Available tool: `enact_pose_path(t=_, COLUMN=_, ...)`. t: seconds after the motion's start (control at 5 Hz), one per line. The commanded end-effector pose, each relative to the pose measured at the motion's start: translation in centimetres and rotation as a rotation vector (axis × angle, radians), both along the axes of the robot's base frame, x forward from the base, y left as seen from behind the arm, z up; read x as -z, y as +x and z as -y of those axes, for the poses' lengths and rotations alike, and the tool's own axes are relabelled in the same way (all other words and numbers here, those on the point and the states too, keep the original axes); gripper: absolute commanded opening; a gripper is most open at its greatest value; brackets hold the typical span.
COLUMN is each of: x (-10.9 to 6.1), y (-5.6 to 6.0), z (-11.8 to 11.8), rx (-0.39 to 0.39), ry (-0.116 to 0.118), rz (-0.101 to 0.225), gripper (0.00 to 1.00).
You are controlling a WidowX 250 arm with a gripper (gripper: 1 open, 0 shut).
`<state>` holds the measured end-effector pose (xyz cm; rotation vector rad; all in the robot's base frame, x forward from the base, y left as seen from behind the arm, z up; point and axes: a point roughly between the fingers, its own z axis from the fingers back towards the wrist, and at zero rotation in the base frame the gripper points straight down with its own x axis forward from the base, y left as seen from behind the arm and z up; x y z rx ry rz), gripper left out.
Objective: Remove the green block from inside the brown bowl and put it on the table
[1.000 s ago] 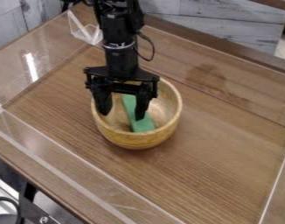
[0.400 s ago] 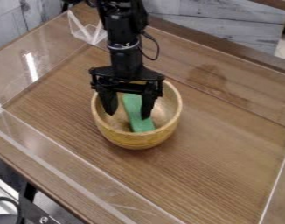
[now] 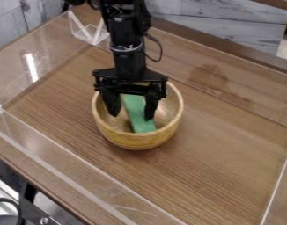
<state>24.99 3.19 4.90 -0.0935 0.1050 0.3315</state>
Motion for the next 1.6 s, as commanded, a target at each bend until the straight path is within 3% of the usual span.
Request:
enact_pose_path(t=0.0, x=-1.13, y=1.44, z=0.07, rx=0.008, ry=0.006, rz=0.060, gripper=1.00)
enact_pose_path(t=1.4, x=-0.70, y=2.18, z=0.21, rx=0.000, ry=-0.021, rz=0.066, gripper=1.00)
